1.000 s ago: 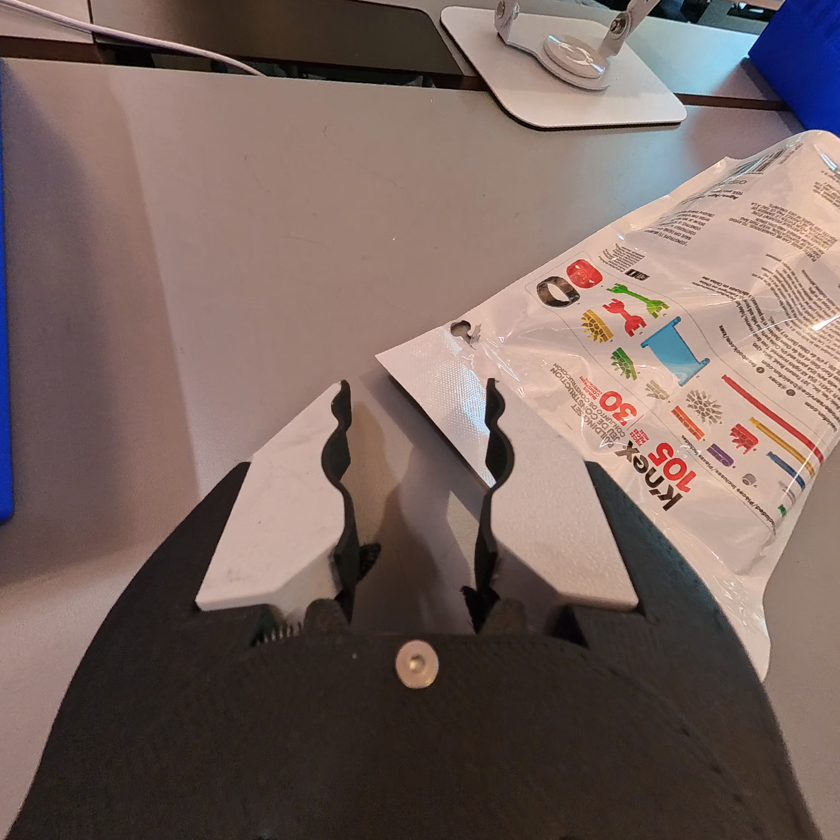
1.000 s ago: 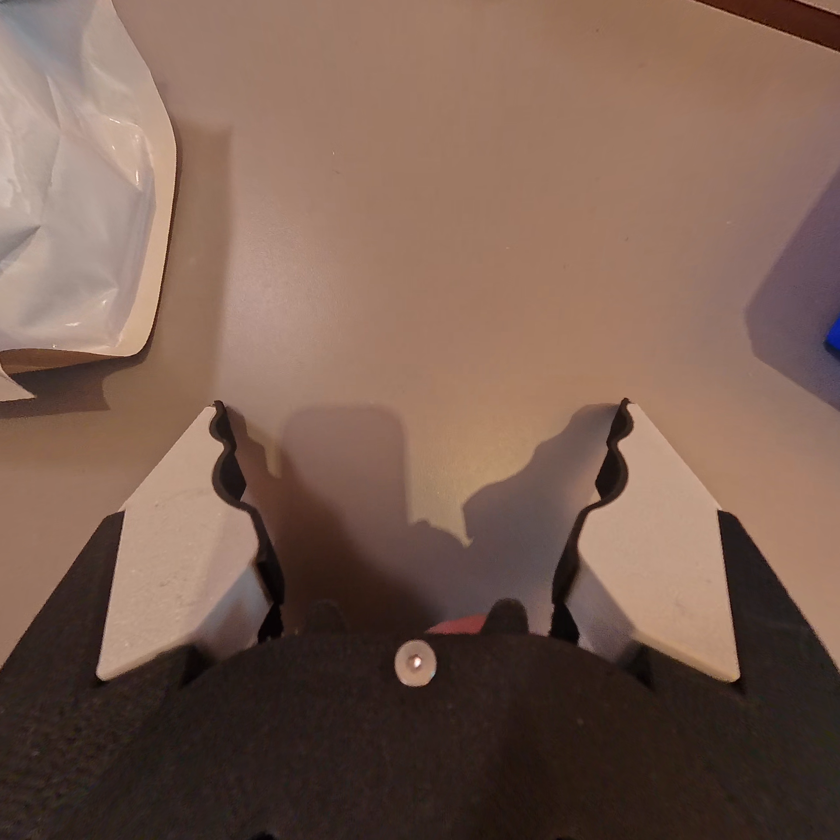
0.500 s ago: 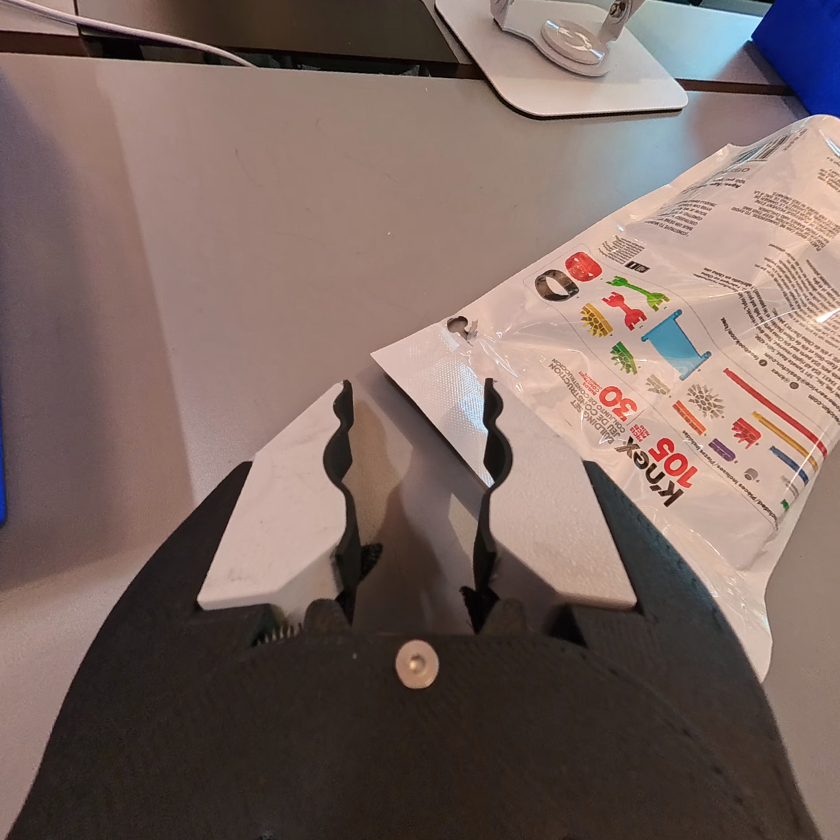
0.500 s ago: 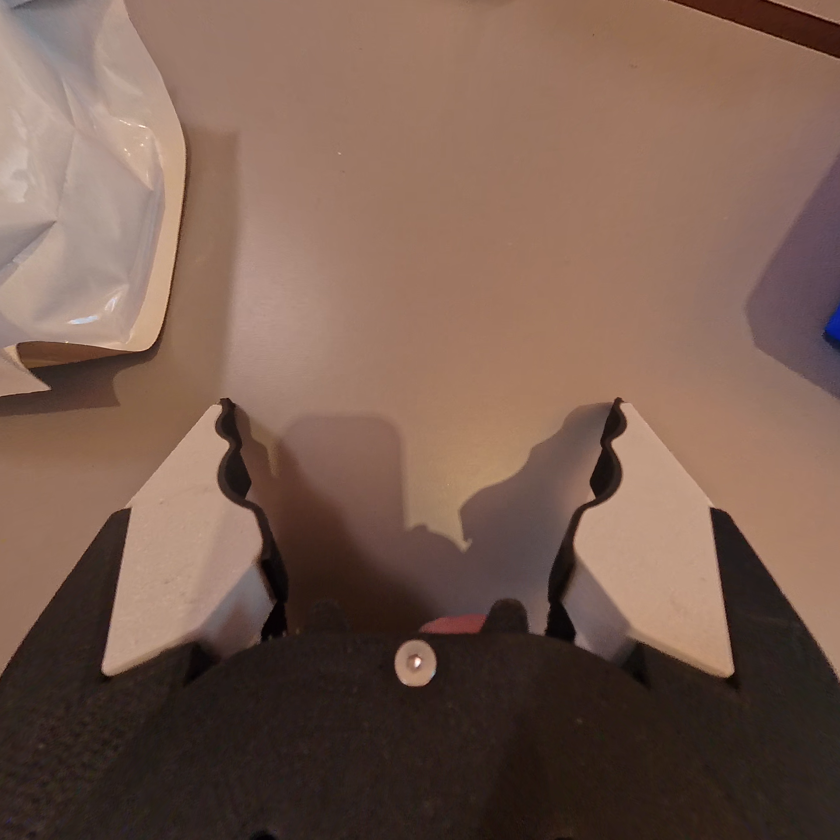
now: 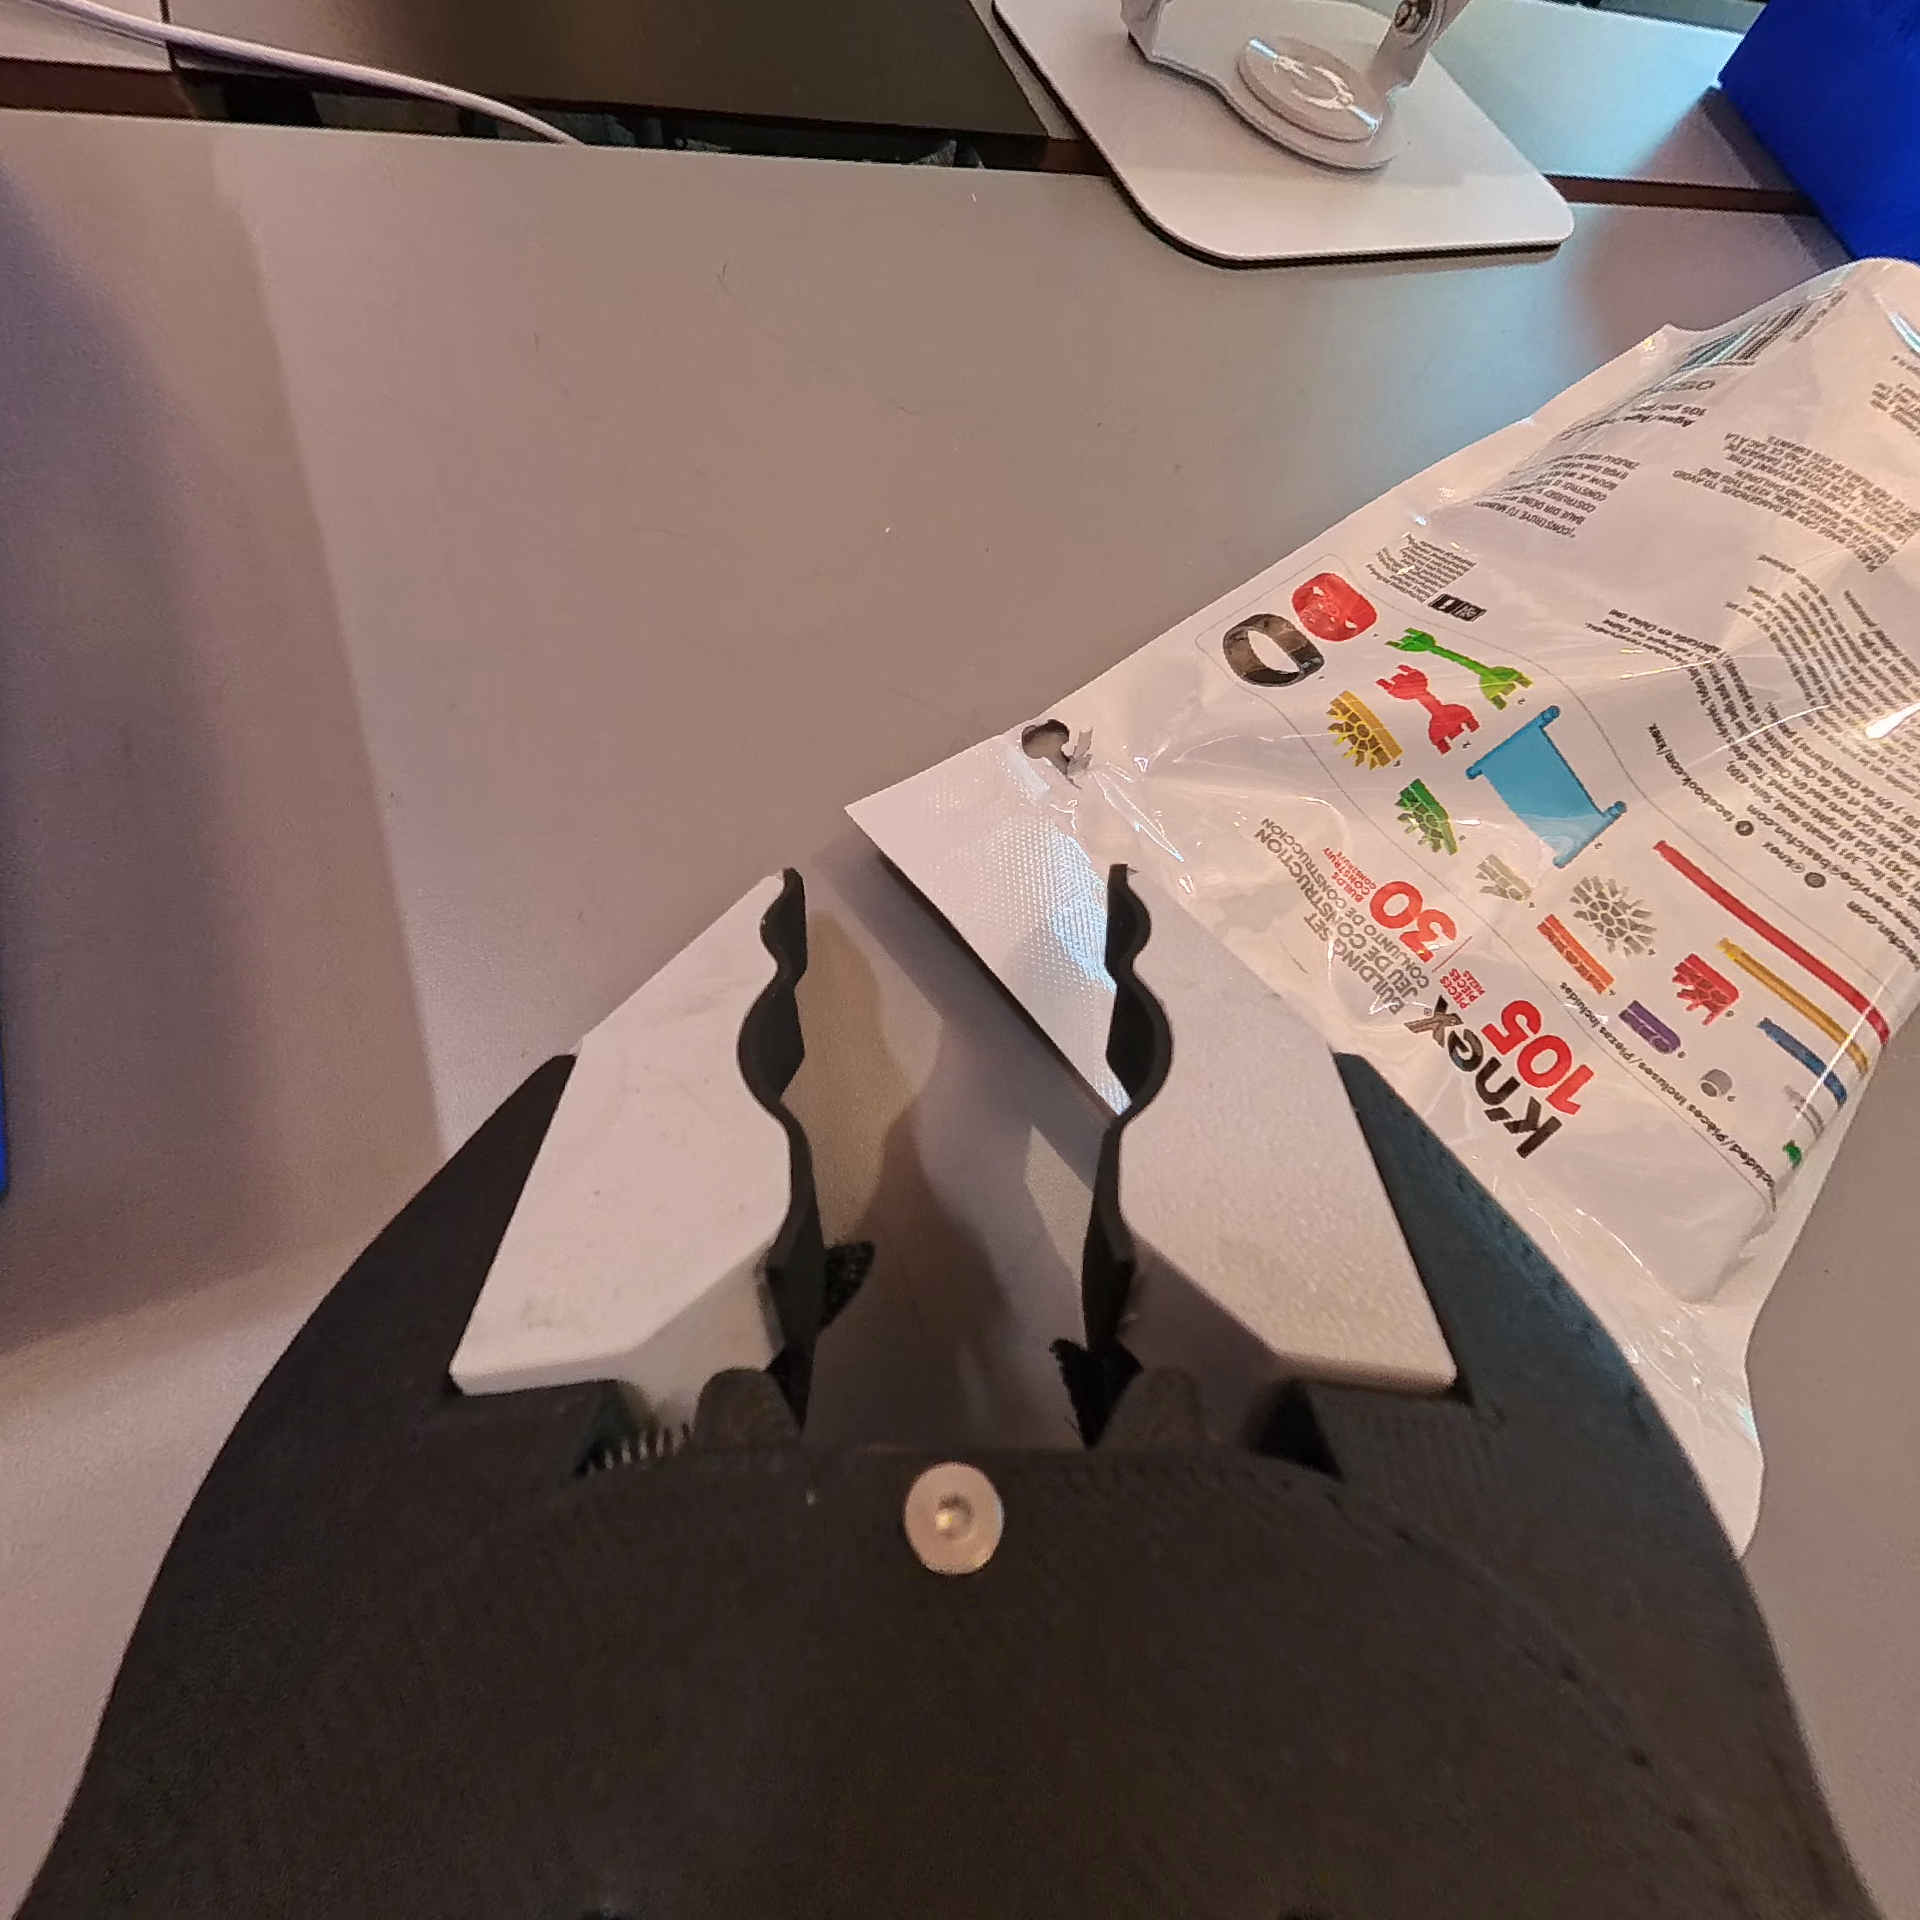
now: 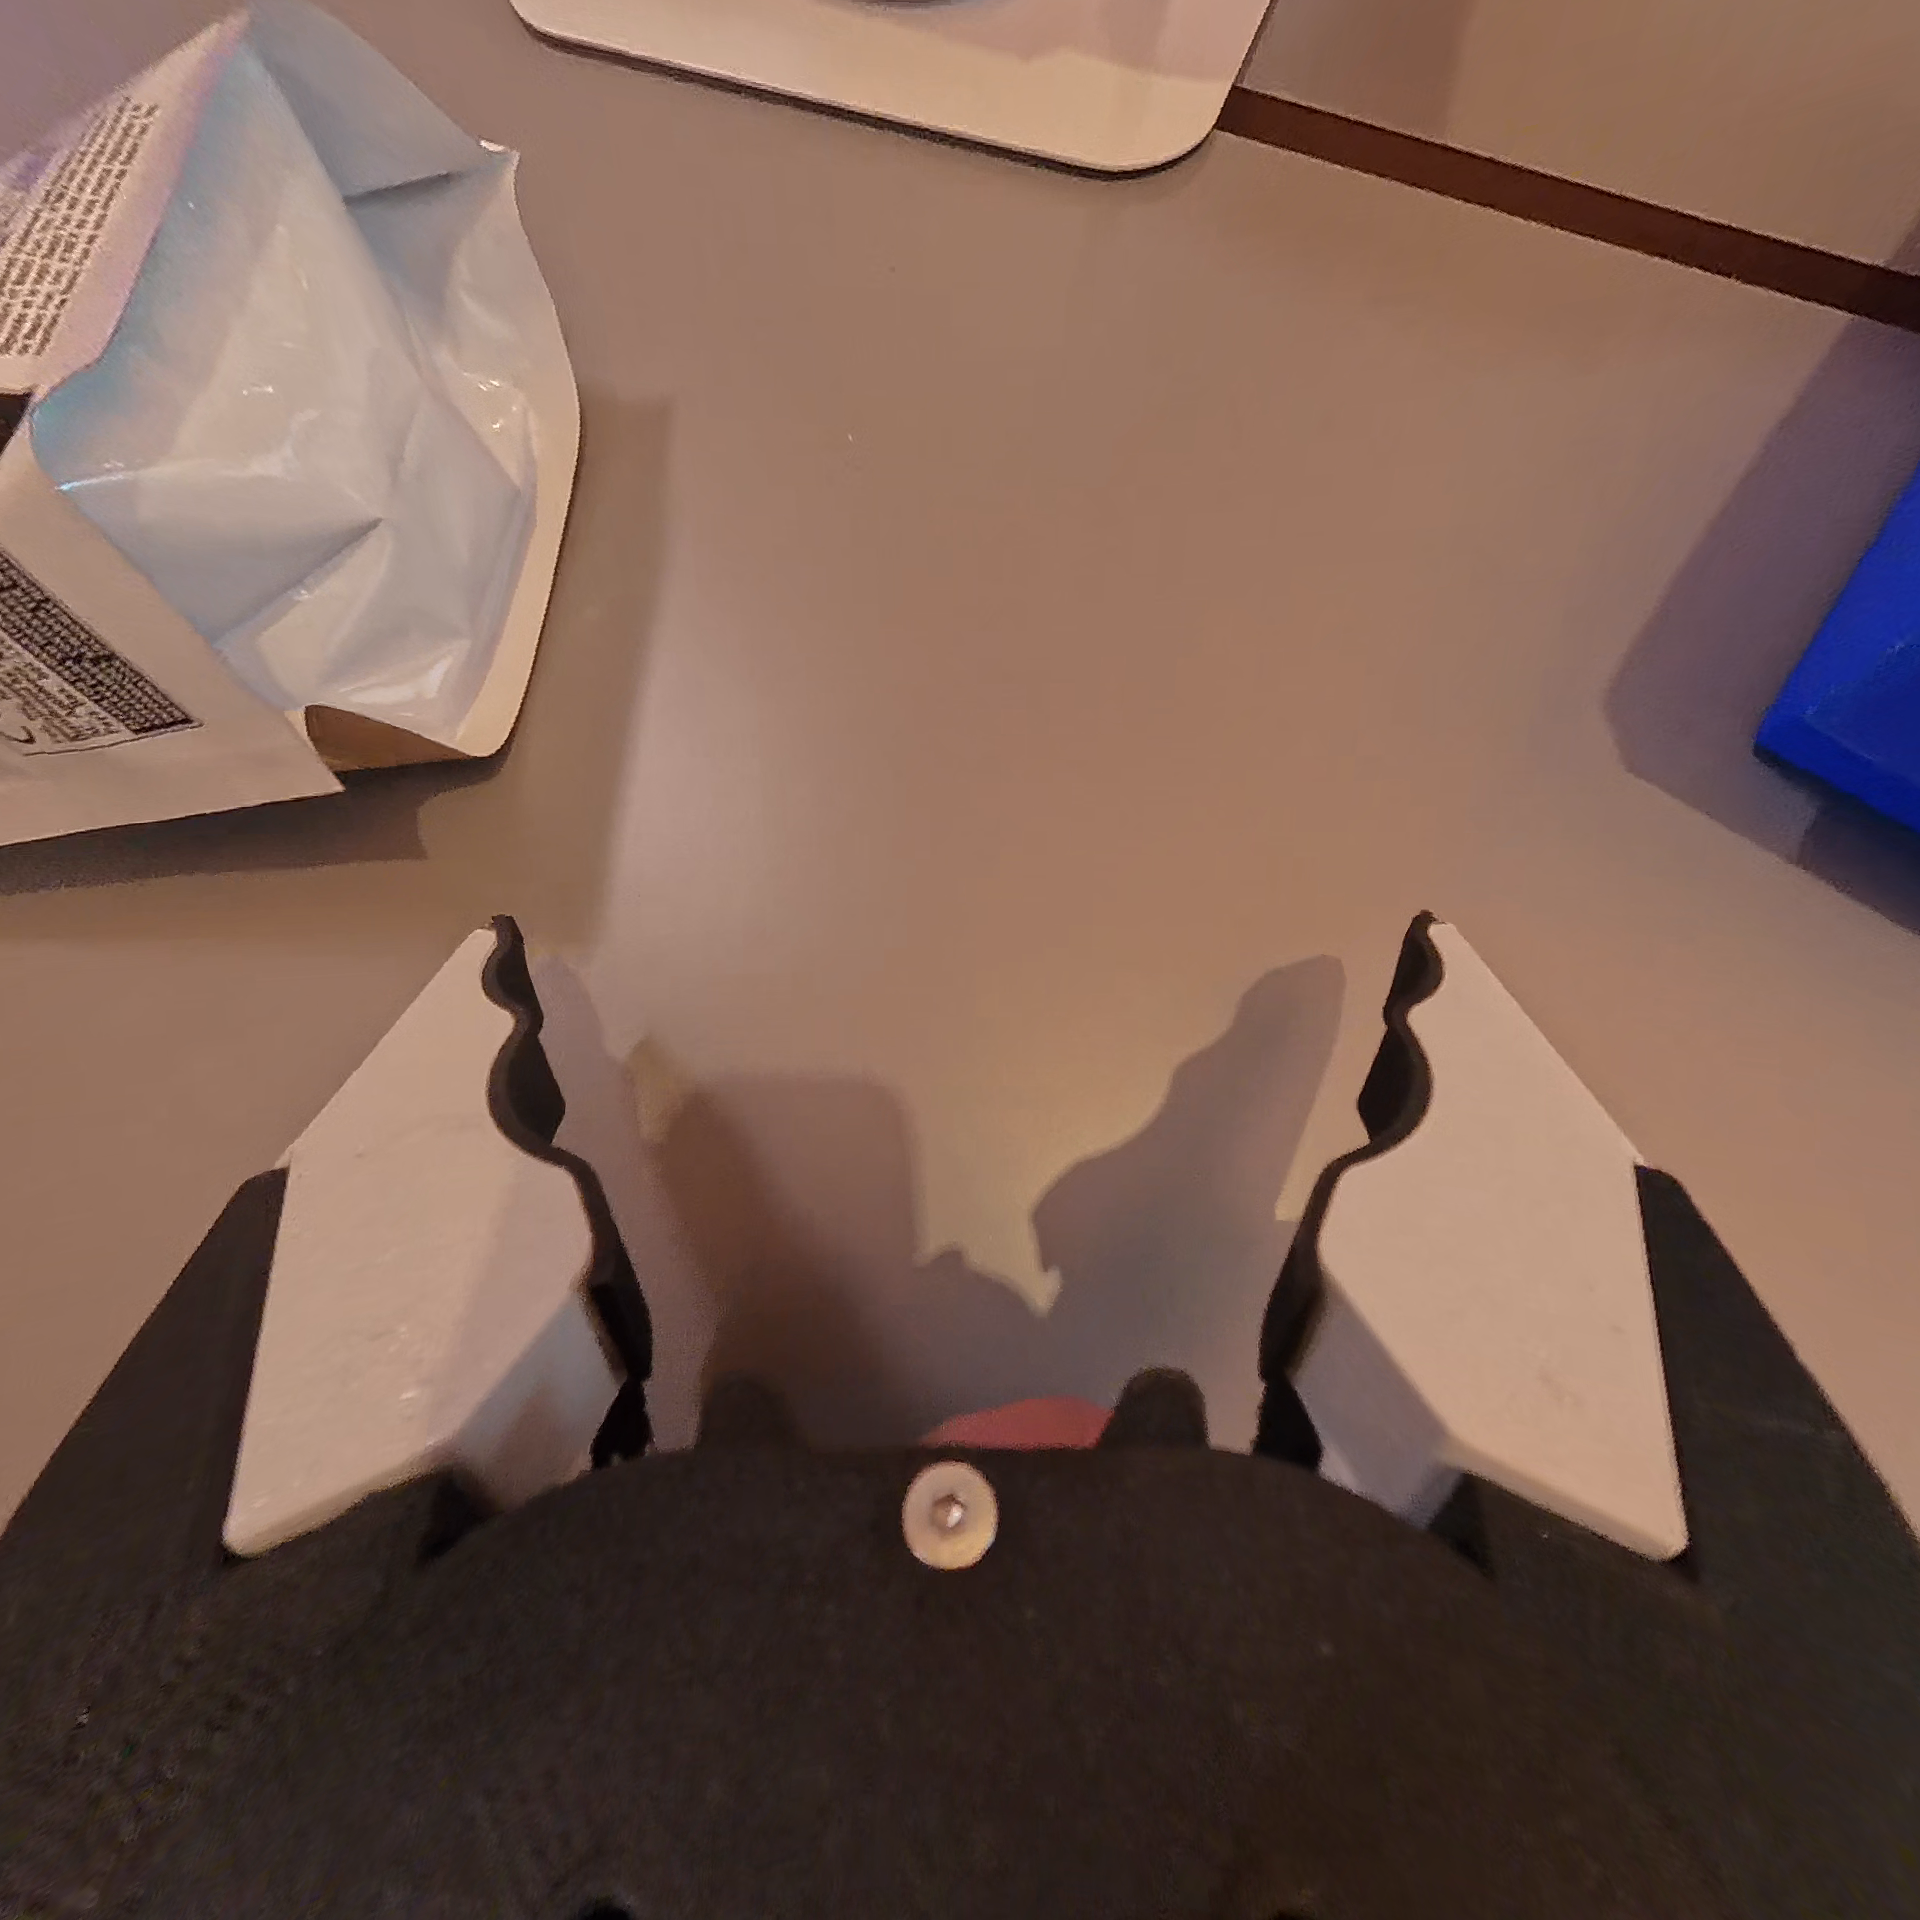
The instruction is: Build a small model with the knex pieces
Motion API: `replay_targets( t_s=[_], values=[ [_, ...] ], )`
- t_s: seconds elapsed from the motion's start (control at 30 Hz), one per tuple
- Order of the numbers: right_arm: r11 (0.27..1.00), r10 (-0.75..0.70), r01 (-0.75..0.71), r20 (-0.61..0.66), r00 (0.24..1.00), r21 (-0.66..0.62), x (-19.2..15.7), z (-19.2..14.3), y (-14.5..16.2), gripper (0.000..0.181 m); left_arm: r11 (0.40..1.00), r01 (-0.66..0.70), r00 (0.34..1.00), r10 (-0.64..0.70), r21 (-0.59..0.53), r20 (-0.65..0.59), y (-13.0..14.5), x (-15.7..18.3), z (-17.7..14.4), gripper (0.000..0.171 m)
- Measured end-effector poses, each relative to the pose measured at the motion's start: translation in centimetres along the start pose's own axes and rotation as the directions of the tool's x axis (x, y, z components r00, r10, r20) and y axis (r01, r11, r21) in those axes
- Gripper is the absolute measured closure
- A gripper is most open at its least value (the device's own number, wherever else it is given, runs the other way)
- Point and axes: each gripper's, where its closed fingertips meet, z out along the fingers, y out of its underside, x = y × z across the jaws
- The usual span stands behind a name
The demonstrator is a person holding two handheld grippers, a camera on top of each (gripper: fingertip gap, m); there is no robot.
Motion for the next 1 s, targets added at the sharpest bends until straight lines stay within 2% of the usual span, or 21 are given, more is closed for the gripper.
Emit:
replay_targets(
  t_s=[0.1,0.2,0.37,0.53,0.7,0.83,1.0],
  values=[
    [0.999,-0.002,0.002,0.004,1.000,-0.038,-0.1,0.2,1.7,0.026,1.000,-0.008,1.000,0.008,-0.009,-0.010,0.1,0.2,0.1,0.116],
    [0.998,-0.044,0.045,0.008,0.999,-0.049,-0.5,0.3,1.8,0.026,1.000,-0.003,0.999,0.003,-0.010,-0.045,0.1,0.6,0.1,0.115],
    [0.998,-0.023,0.026,0.051,0.998,-0.061,-0.8,0.3,2.0,0.026,0.999,-0.006,0.991,0.012,0.042,-0.136,-0.4,1.6,-1.1,0.115],
    [0.998,0.005,-0.001,0.079,0.997,-0.059,-0.9,0.3,1.9,0.026,0.999,-0.027,0.983,0.021,-0.030,-0.184,1.4,2.8,-1.9,0.114],
    [0.993,-0.050,0.057,0.067,0.996,-0.106,-1.2,0.8,2.5,0.026,0.988,-0.094,0.974,0.066,-0.122,-0.218,3.2,4.1,-1.5,0.117],
    [0.990,-0.074,0.081,0.061,0.995,-0.116,-1.3,1.1,2.6,0.026,0.989,-0.074,0.974,0.044,-0.127,-0.224,3.0,3.9,-1.2,0.127],
    [0.990,-0.074,0.081,0.063,0.995,-0.117,-1.3,1.1,2.5,0.026,0.985,-0.120,0.974,0.092,-0.123,-0.209,3.1,4.0,-1.1,0.127]
  ],
)
